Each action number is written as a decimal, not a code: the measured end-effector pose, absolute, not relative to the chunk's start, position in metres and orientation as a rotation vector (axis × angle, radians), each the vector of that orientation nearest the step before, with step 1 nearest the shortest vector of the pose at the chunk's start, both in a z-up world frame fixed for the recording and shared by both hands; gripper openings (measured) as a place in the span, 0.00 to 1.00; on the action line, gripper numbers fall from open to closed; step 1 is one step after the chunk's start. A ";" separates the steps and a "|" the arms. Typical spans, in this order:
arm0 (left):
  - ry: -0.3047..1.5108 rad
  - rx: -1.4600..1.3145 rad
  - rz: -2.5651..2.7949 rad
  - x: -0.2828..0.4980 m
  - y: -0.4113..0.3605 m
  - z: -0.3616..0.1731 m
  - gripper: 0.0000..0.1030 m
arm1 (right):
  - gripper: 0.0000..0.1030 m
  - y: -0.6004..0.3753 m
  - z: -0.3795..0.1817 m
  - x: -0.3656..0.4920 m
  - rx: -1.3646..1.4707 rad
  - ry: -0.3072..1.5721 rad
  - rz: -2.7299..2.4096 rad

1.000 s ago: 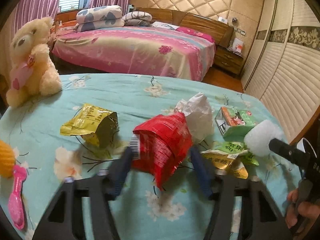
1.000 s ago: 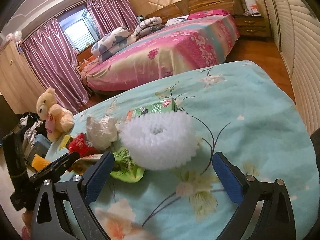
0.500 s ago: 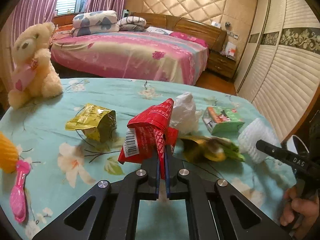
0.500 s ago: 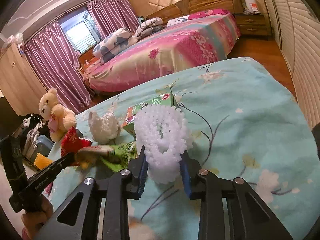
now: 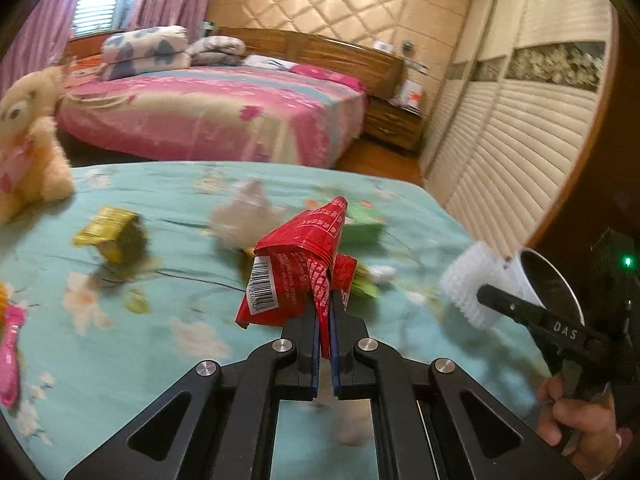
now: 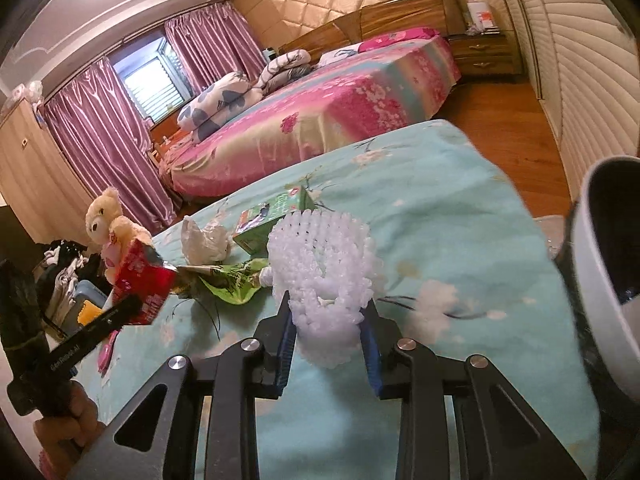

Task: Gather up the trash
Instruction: 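Carry the red bag and foam mesh block with both tools over the bin, then open both tools to drop the red bag and foam mesh block into the bin, then move both open tools back over the table toward the wrappers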

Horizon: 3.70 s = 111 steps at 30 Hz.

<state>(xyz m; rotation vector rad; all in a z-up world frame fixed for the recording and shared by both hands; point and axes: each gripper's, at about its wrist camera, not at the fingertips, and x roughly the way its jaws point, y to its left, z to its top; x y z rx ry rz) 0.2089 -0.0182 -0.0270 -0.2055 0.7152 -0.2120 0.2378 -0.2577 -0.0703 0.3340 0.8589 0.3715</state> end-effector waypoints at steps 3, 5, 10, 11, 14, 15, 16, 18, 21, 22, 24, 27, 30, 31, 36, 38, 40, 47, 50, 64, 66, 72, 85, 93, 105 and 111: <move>0.733 -0.191 -0.265 0.209 -0.040 -0.029 0.02 | 0.29 -0.271 -0.065 0.229 0.339 0.846 0.357; 0.741 -0.180 -0.301 0.209 -0.055 -0.031 0.02 | 0.29 -0.281 -0.062 0.222 0.340 0.838 0.343; 0.756 -0.153 -0.371 0.213 -0.082 -0.030 0.02 | 0.29 -0.305 -0.058 0.209 0.345 0.819 0.296; 0.757 -0.150 -0.384 0.214 -0.087 -0.029 0.02 | 0.29 -0.308 -0.058 0.206 0.347 0.816 0.290; 0.759 -0.137 -0.414 0.216 -0.099 -0.027 0.02 | 0.29 -0.319 -0.055 0.199 0.349 0.807 0.264; 0.760 -0.136 -0.423 0.218 -0.102 -0.026 0.02 | 0.29 -0.324 -0.054 0.197 0.352 0.804 0.255; 0.763 -0.135 -0.434 0.219 -0.106 -0.026 0.02 | 0.29 -0.328 -0.054 0.195 0.353 0.803 0.251; 0.766 -0.128 -0.453 0.222 -0.114 -0.026 0.02 | 0.29 -0.336 -0.052 0.191 0.354 0.796 0.235; 0.768 -0.116 -0.481 0.226 -0.126 -0.026 0.02 | 0.29 -0.346 -0.051 0.187 0.362 0.788 0.211; 0.766 -0.113 -0.488 0.228 -0.131 -0.026 0.02 | 0.29 -0.350 -0.050 0.185 0.365 0.785 0.203; 0.764 -0.108 -0.500 0.230 -0.139 -0.026 0.02 | 0.29 -0.357 -0.049 0.181 0.360 0.780 0.185; 0.763 -0.104 -0.516 0.236 -0.148 -0.028 0.02 | 0.29 -0.370 -0.049 0.176 0.362 0.773 0.168; 0.762 -0.096 -0.533 0.238 -0.160 -0.028 0.02 | 0.29 -0.383 -0.047 0.174 0.361 0.767 0.145; 0.762 -0.092 -0.541 0.240 -0.164 -0.027 0.02 | 0.29 -0.388 -0.046 0.174 0.363 0.764 0.135; 0.763 -0.076 -0.567 0.243 -0.182 -0.027 0.02 | 0.29 -0.409 -0.045 0.172 0.367 0.756 0.091; 0.763 -0.070 -0.578 0.246 -0.191 -0.026 0.02 | 0.29 -0.418 -0.045 0.172 0.375 0.753 0.063; 0.759 -0.056 -0.588 0.250 -0.203 -0.025 0.02 | 0.29 -0.425 -0.046 0.172 0.388 0.754 0.050; 0.757 -0.027 -0.617 0.260 -0.232 -0.025 0.02 | 0.29 -0.448 -0.047 0.177 0.396 0.748 0.016; 0.761 -0.011 -0.623 0.264 -0.244 -0.028 0.03 | 0.29 -0.454 -0.049 0.181 0.402 0.755 0.012; 0.789 0.024 -0.660 0.277 -0.287 -0.036 0.03 | 0.29 -0.468 -0.053 0.193 0.389 0.801 0.004; 0.788 0.034 -0.665 0.280 -0.292 -0.036 0.03 | 0.29 -0.464 -0.053 0.199 0.385 0.809 0.001; 0.795 0.040 -0.667 0.280 -0.298 -0.039 0.03 | 0.30 -0.467 -0.057 0.207 0.390 0.824 0.001; 0.817 0.026 -0.656 0.278 -0.301 -0.039 0.26 | 0.54 -0.472 -0.059 0.212 0.390 0.835 -0.003; 0.810 0.002 -0.622 0.261 -0.285 -0.038 0.46 | 0.70 -0.475 -0.057 0.206 0.422 0.810 -0.002; 0.818 -0.070 -0.532 0.237 -0.224 -0.042 0.54 | 0.82 -0.446 -0.044 0.188 0.444 0.753 0.043; 0.814 -0.110 -0.463 0.225 -0.188 -0.039 0.54 | 0.83 -0.421 -0.042 0.186 0.450 0.752 0.095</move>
